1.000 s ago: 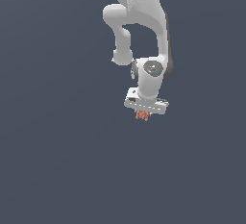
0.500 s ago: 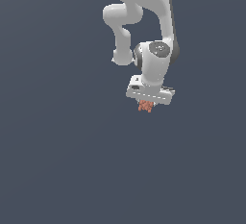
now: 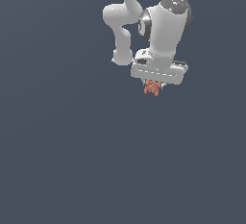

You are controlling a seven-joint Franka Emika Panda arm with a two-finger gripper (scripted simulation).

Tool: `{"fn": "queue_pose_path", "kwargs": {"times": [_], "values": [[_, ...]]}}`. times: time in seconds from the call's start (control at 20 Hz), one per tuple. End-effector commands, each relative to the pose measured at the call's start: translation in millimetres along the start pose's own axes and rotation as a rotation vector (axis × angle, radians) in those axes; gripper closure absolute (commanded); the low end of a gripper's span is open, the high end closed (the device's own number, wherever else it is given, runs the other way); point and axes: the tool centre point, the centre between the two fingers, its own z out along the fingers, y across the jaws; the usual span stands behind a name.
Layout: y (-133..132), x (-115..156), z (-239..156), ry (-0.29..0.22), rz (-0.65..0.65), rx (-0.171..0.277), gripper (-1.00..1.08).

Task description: Pick up the object and move it to a goal position.

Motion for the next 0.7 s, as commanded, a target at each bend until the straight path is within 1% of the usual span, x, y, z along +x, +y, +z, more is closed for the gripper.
{"fn": "queue_pose_path", "kwargs": {"times": [0.0, 0.4, 0.65], "values": [[-2, -6, -28, 0.0, 0.0, -0.001, 1.08], [-11, -23, -112, 0.0, 0.0, -0.001, 1.08], [-16, -30, -153, 0.0, 0.0, -0.001, 1.08]]}}
